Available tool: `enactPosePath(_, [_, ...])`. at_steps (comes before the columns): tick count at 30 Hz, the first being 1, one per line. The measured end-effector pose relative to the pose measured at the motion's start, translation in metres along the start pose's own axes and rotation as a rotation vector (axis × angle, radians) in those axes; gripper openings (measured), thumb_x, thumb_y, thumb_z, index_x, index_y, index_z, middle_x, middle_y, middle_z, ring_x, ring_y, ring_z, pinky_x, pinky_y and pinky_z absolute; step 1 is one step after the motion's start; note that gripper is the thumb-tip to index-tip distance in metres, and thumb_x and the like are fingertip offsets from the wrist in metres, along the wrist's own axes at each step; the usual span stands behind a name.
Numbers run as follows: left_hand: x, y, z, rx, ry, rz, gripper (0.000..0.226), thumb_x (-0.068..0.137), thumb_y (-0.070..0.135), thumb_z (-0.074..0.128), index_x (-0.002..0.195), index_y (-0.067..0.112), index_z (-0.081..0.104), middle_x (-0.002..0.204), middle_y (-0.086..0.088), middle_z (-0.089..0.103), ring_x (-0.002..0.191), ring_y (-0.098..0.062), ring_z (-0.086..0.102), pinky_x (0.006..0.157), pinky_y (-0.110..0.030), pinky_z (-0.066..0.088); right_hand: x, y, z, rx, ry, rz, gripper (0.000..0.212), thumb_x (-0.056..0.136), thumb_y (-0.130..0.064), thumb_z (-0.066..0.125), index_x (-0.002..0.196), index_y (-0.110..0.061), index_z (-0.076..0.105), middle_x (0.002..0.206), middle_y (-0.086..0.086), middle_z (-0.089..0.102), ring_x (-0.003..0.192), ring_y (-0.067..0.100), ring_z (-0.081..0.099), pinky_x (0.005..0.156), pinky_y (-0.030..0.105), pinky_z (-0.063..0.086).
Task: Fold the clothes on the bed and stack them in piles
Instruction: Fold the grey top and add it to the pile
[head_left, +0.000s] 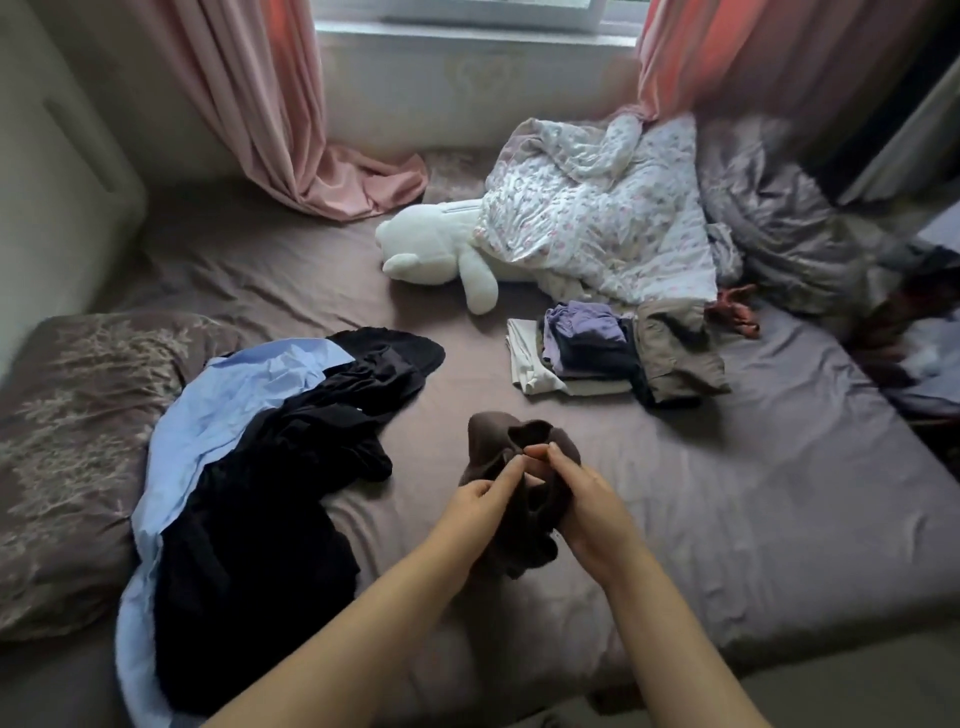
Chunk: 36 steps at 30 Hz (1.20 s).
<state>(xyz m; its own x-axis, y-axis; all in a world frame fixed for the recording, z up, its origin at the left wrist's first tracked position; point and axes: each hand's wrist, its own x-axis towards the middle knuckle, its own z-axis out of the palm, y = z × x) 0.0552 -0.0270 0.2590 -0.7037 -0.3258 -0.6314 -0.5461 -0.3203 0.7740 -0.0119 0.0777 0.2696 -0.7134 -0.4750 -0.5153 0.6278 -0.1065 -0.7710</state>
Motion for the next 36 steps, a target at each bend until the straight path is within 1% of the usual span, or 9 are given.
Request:
enactPosePath(4, [0.015, 0.014, 0.052, -0.057, 0.121, 0.124, 0.026, 0.085, 0.045, 0.065, 0.079, 0.022, 0.075, 0.084, -0.005, 0.074, 0.091, -0.025, 0.068, 0.087, -0.041, 0.054, 0.004, -0.041, -0.050, -0.214, -0.061, -0.019, 0.033, 0.100, -0.025, 0.045, 0.102, 0.000, 0.066, 0.099, 0.017, 0.072, 0.090, 0.021, 0.069, 0.072, 0.025, 0.054])
enactPosePath(7, [0.023, 0.026, 0.080, -0.058, 0.244, 0.166, 0.023, 0.093, 0.025, 0.060, 0.075, 0.018, 0.070, 0.067, -0.001, 0.064, 0.065, -0.016, 0.059, 0.063, -0.027, 0.050, 0.014, -0.070, -0.091, -0.391, 0.087, -0.063, 0.027, 0.096, -0.029, 0.054, 0.086, -0.010, 0.070, 0.077, 0.006, 0.070, 0.071, 0.013, 0.065, 0.064, 0.020, 0.050])
enactPosePath(11, [0.028, 0.037, 0.087, -0.024, 0.352, 0.224, 0.020, 0.093, 0.024, 0.060, 0.080, 0.010, 0.065, 0.064, 0.001, 0.056, 0.060, -0.009, 0.049, 0.047, -0.006, 0.038, 0.029, -0.103, -0.144, -0.421, 0.268, -0.150, 0.020, 0.094, -0.025, 0.060, 0.081, -0.012, 0.068, 0.061, 0.001, 0.054, 0.058, 0.011, 0.052, 0.057, 0.018, 0.045])
enactPosePath(15, [0.036, 0.038, 0.077, 0.028, 0.439, 0.289, 0.027, 0.095, 0.027, 0.057, 0.073, 0.013, 0.063, 0.060, -0.003, 0.053, 0.058, -0.013, 0.048, 0.053, -0.018, 0.040, 0.037, -0.128, -0.177, -0.347, 0.358, -0.207, 0.026, 0.092, -0.025, 0.063, 0.070, -0.011, 0.064, 0.070, 0.003, 0.058, 0.072, 0.014, 0.054, 0.072, 0.032, 0.046])
enactPosePath(18, [0.043, 0.044, 0.075, 0.065, 0.420, 0.332, 0.025, 0.095, 0.028, 0.058, 0.077, 0.011, 0.062, 0.062, -0.005, 0.055, 0.060, -0.014, 0.051, 0.059, -0.025, 0.041, 0.034, -0.141, -0.183, -0.318, 0.374, -0.221, 0.023, 0.090, -0.023, 0.065, 0.070, -0.012, 0.063, 0.070, 0.004, 0.058, 0.069, 0.014, 0.054, 0.068, 0.029, 0.046])
enactPosePath(23, [0.039, 0.069, 0.074, -0.025, 0.376, 0.419, 0.010, 0.089, 0.013, 0.065, 0.096, 0.007, 0.063, 0.071, -0.004, 0.062, 0.067, -0.012, 0.058, 0.058, -0.017, 0.047, 0.022, -0.167, -0.185, -0.216, 0.341, -0.302, 0.013, 0.093, -0.015, 0.060, 0.080, -0.014, 0.060, 0.070, -0.001, 0.070, 0.065, 0.008, 0.064, 0.059, 0.018, 0.052])
enactPosePath(28, [0.039, 0.111, 0.081, -0.220, 0.261, 0.372, 0.007, 0.093, 0.011, 0.059, 0.088, 0.015, 0.063, 0.078, -0.001, 0.062, 0.069, -0.010, 0.058, 0.062, -0.019, 0.050, 0.029, -0.198, -0.188, -0.185, 0.334, -0.373, 0.016, 0.095, -0.015, 0.056, 0.079, -0.017, 0.057, 0.056, -0.010, 0.064, 0.053, 0.002, 0.057, 0.051, 0.015, 0.049])
enactPosePath(33, [0.053, 0.143, 0.110, -0.244, 0.213, 0.329, 0.010, 0.095, 0.012, 0.057, 0.088, 0.018, 0.061, 0.081, 0.001, 0.063, 0.072, -0.008, 0.058, 0.060, -0.016, 0.051, 0.058, -0.224, -0.201, -0.149, 0.300, -0.369, 0.018, 0.097, -0.015, 0.053, 0.080, -0.021, 0.052, 0.053, -0.011, 0.062, 0.047, -0.001, 0.056, 0.048, 0.015, 0.045])
enactPosePath(36, [0.069, 0.160, 0.126, -0.184, 0.277, 0.350, 0.007, 0.094, 0.016, 0.059, 0.089, 0.021, 0.062, 0.082, 0.005, 0.063, 0.083, -0.011, 0.056, 0.075, -0.025, 0.043, 0.078, -0.245, -0.208, -0.160, 0.245, -0.376, 0.018, 0.098, -0.016, 0.051, 0.081, -0.021, 0.052, 0.055, -0.013, 0.063, 0.050, -0.002, 0.059, 0.048, 0.015, 0.046])
